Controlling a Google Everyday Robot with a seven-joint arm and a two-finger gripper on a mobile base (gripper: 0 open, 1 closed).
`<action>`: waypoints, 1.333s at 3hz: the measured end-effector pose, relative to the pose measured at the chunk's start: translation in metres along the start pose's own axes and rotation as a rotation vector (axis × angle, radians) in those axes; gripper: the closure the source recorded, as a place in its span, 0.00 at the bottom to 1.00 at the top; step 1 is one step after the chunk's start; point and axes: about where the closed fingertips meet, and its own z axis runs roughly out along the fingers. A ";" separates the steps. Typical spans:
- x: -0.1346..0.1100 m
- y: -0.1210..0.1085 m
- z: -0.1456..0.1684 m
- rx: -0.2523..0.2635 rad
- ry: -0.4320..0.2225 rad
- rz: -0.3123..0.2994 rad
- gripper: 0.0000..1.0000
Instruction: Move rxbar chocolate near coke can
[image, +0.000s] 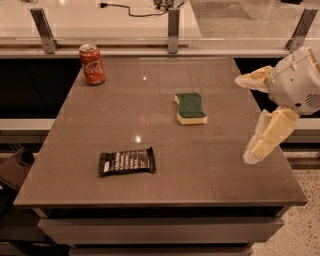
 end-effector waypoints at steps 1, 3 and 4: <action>-0.020 0.009 0.027 -0.031 -0.155 -0.024 0.00; -0.073 0.024 0.077 -0.053 -0.343 -0.057 0.00; -0.093 0.026 0.106 -0.069 -0.404 -0.062 0.00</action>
Offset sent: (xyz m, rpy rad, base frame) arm -0.0040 0.1091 -0.0280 0.3538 -0.0347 0.1396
